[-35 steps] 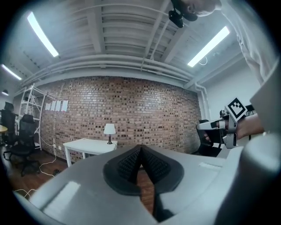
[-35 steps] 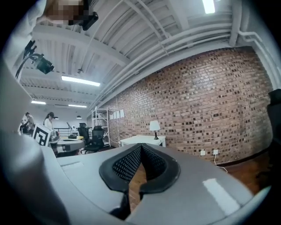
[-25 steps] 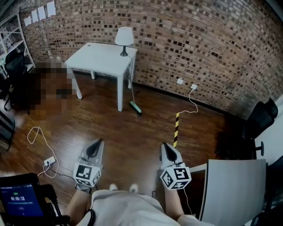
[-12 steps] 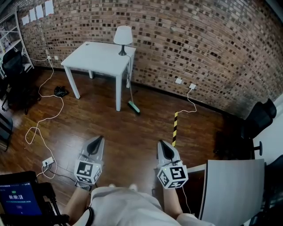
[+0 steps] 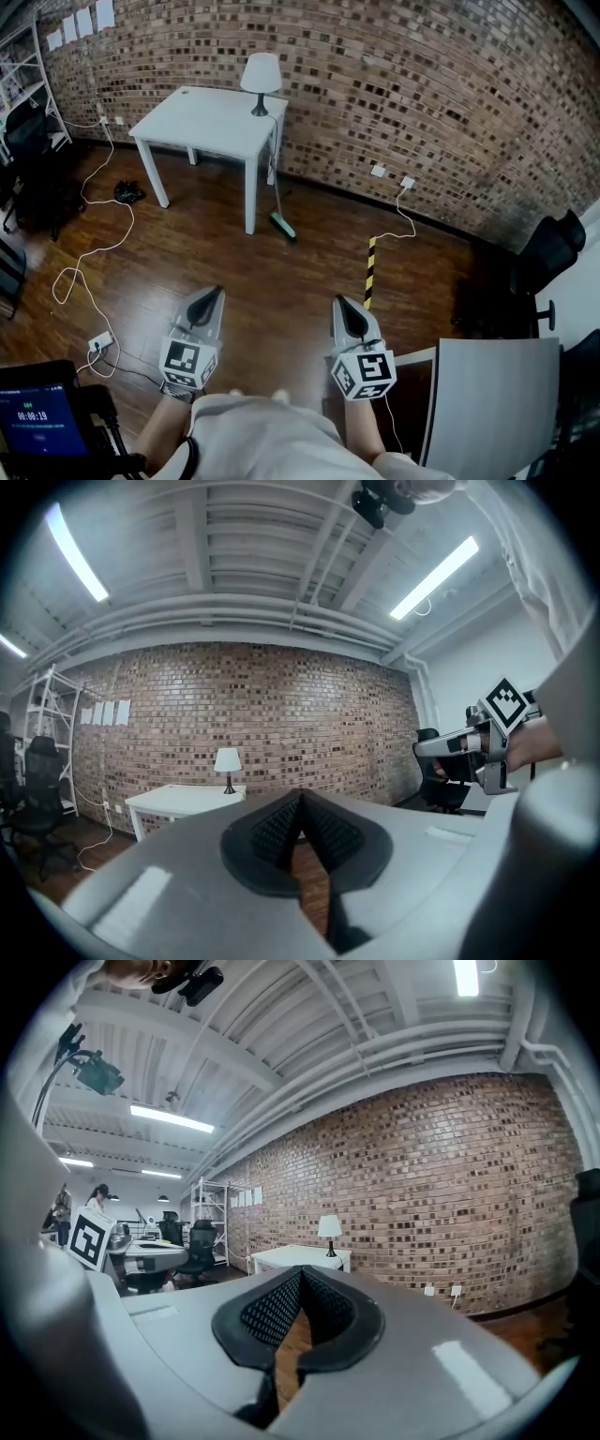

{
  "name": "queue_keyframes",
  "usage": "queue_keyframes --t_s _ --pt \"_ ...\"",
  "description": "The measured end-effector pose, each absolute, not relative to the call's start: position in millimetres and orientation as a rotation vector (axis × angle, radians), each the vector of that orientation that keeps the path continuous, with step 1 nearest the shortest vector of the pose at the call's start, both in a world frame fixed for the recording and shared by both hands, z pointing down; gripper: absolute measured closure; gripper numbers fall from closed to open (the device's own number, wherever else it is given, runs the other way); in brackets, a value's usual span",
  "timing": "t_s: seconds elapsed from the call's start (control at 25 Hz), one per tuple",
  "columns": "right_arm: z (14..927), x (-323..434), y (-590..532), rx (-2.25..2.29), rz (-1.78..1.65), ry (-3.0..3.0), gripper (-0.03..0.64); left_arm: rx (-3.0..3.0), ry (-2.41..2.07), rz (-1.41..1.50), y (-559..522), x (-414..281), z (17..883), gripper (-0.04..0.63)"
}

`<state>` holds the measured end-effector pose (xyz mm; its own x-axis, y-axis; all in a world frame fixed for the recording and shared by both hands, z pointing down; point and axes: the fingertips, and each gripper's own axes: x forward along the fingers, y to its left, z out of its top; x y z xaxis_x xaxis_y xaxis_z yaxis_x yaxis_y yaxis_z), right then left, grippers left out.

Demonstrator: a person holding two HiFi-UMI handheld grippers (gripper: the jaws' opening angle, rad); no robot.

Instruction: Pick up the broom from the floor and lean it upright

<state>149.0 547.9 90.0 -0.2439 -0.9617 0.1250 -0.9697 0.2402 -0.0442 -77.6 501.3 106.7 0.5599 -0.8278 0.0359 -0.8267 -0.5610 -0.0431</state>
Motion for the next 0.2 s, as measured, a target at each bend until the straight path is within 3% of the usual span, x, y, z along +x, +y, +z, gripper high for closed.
queue_keyframes --t_s 0.2 --pt "83.7 150.6 546.2 1.876 0.166 -2.419 0.606 -2.759 1.452 -0.079 501.1 -71.9 102.8 0.595"
